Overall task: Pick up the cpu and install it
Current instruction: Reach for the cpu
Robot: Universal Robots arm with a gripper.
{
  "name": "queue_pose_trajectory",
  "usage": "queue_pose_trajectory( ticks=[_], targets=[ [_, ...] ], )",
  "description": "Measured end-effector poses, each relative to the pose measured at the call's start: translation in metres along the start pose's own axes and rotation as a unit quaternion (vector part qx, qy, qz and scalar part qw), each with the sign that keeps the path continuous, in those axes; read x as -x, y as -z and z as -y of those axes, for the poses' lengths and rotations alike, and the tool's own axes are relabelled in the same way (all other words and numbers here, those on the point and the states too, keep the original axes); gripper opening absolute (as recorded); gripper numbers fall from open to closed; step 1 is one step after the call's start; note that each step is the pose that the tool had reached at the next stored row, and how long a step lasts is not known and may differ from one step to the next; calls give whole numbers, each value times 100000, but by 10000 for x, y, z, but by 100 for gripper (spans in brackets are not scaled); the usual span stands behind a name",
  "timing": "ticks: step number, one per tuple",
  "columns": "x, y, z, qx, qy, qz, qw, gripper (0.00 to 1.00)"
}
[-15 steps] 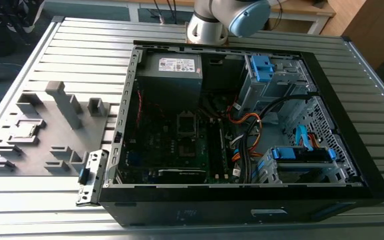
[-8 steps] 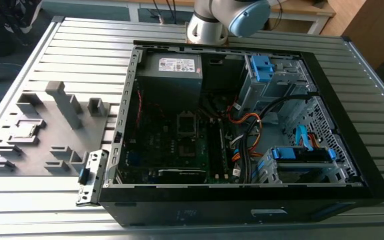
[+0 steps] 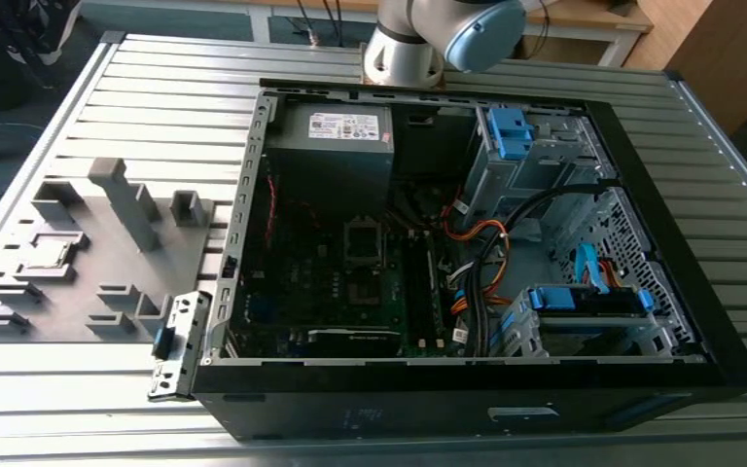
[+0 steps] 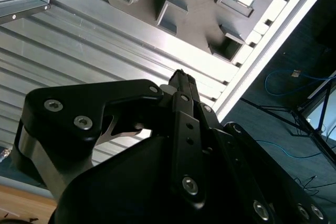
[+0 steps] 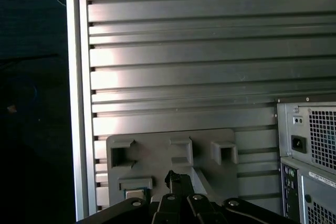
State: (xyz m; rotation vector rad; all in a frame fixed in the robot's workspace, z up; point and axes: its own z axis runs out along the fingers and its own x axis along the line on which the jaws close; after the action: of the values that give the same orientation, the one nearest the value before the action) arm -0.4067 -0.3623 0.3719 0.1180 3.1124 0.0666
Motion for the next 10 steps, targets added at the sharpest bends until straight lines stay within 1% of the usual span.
queue_pose_trajectory(
  ticks=[4, 10],
  targets=[
    [-13, 0, 5, -46, 1, -1, 100000, 11],
    [-65, -2, 35, -110, 6, 6, 100000, 11]
  ],
)
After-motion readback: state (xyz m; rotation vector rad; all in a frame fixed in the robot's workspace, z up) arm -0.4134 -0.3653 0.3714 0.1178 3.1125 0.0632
